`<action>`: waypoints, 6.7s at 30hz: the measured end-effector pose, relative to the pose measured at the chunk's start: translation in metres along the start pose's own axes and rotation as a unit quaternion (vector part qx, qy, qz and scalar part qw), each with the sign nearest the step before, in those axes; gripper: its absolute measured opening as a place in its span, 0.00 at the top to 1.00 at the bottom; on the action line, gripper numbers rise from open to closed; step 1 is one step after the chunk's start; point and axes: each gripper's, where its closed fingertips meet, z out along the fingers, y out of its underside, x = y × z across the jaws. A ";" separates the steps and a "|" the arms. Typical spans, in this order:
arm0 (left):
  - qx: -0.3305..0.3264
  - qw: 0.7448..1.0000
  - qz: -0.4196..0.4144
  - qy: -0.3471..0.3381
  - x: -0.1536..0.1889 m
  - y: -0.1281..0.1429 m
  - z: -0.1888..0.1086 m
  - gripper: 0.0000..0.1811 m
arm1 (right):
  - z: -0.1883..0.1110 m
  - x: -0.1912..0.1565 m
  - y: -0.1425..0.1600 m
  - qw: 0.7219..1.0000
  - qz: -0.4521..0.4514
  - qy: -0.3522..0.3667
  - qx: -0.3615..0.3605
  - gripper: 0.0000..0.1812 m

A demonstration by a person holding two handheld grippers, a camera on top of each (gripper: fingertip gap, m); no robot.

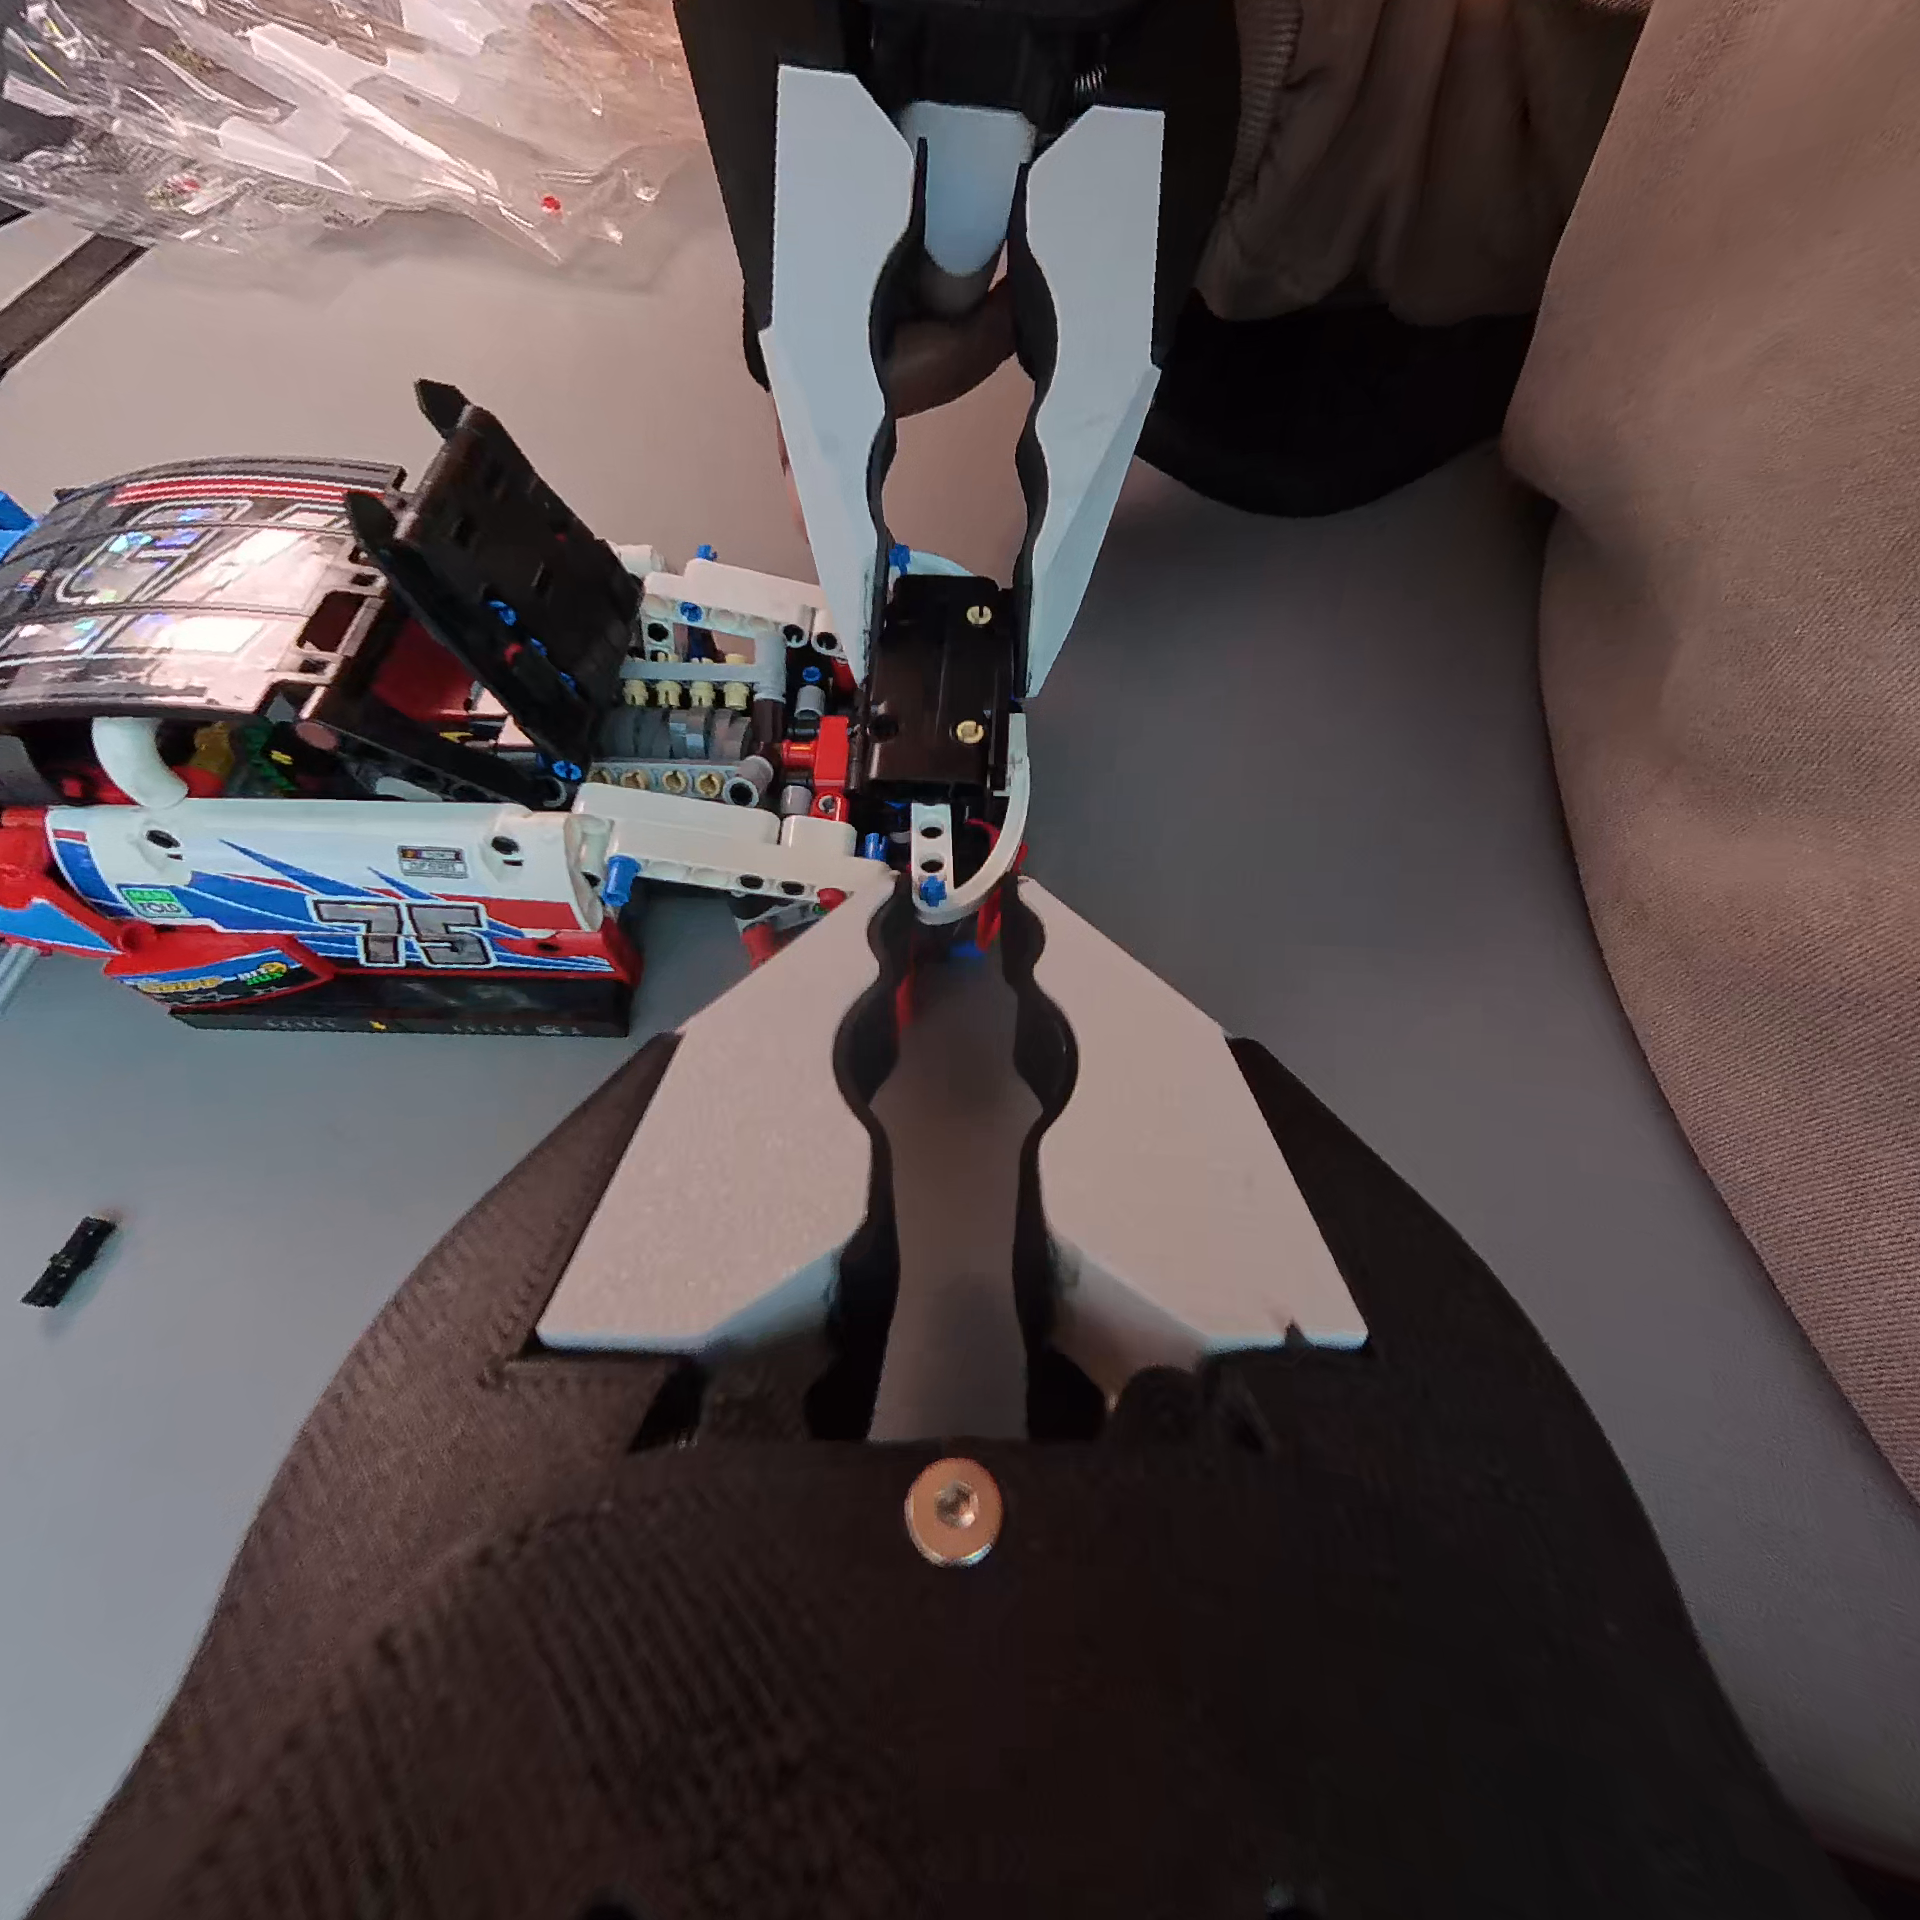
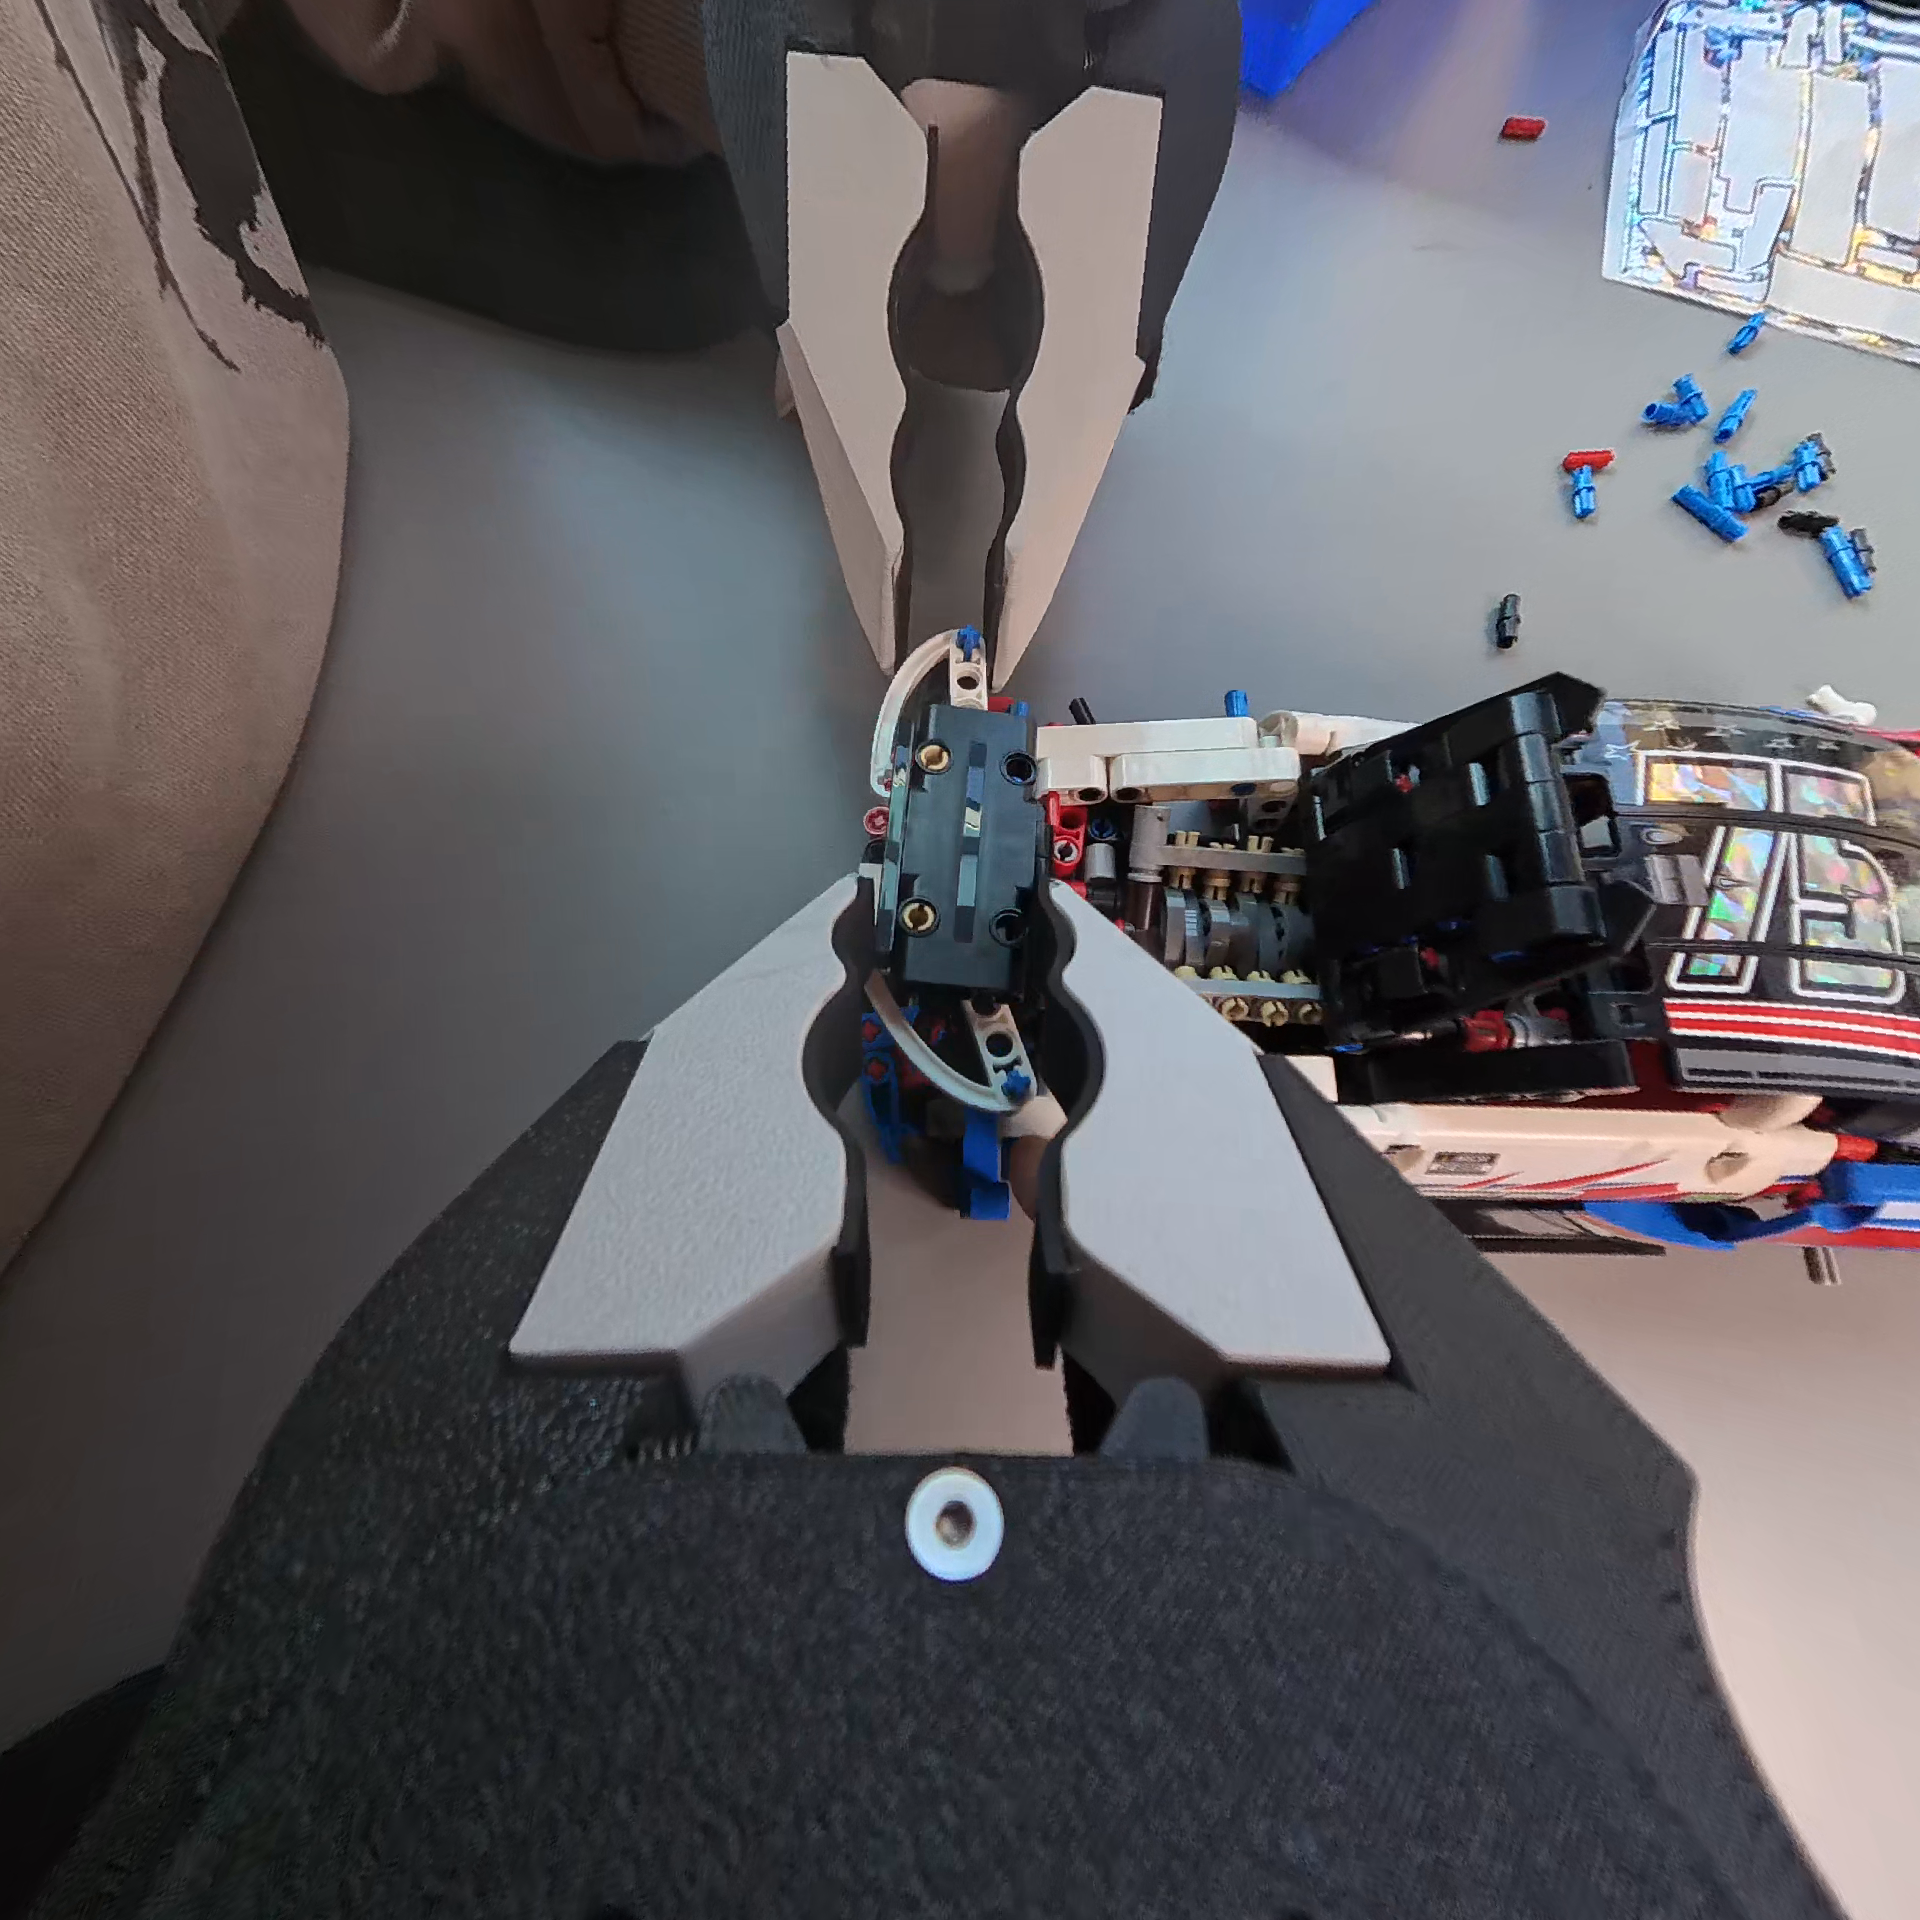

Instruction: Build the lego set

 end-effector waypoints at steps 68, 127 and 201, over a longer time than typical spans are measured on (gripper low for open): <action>-0.009 1.000 -0.020 0.016 0.000 0.003 0.001 0.93 | -0.027 -0.006 0.031 0.999 -0.011 0.013 -0.027 0.94; -0.015 0.999 0.000 0.031 -0.004 -0.001 0.002 0.89 | -0.004 0.000 0.014 0.995 -0.055 -0.053 -0.070 0.85; -0.080 0.996 -0.034 0.011 -0.007 -0.014 0.020 0.75 | -0.047 0.009 0.058 0.998 0.058 -0.006 0.019 0.81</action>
